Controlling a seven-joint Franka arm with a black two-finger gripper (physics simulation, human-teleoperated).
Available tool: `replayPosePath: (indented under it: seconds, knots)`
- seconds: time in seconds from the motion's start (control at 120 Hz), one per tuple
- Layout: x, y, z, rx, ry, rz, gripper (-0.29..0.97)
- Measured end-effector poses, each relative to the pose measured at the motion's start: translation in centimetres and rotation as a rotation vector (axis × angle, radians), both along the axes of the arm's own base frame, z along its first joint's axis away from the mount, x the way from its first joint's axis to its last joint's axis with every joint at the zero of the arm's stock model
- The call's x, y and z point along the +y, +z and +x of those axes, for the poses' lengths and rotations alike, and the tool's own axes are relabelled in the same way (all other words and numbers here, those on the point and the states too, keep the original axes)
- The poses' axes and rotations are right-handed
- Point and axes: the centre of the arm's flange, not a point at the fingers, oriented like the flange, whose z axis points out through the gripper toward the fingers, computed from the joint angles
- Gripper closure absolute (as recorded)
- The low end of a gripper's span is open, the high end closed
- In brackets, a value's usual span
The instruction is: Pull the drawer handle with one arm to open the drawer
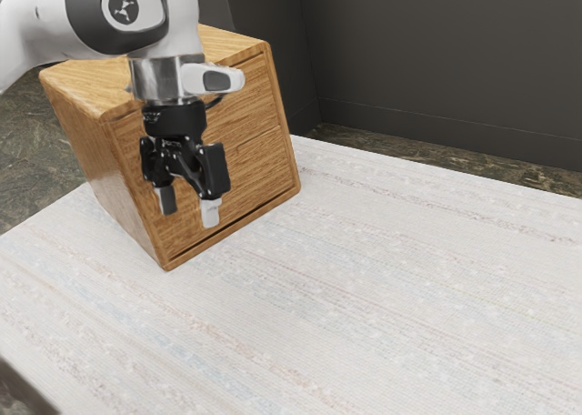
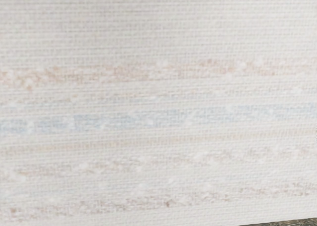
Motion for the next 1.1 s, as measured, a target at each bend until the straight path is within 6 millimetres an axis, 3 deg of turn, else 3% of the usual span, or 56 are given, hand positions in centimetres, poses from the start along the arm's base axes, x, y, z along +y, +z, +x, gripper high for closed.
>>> replayPosePath:
  seconds: [0.217,0.267,0.292,0.342,0.383,0.617,0.775,1.1]
  knots:
    - [0.2,1.4,2.3,-0.2,-0.034,0.0,0.0]
    - [0.0,7.6,0.0,-0.336,-0.047,0.007,0.0]
    - [0.0,9.6,-1.0,-0.381,-0.052,0.003,0.0]
    - [-0.1,12.3,-2.4,-0.448,-0.058,-0.004,0.0]
    - [-0.1,13.2,-2.8,-0.472,-0.062,-0.013,0.0]
    - [-1.6,11.0,-0.2,-0.497,-0.251,-0.036,0.0]
    - [-1.6,6.4,0.6,-0.468,-0.37,-0.033,0.0]
    - [1.4,8.9,0.1,-0.621,-0.497,0.137,0.0]
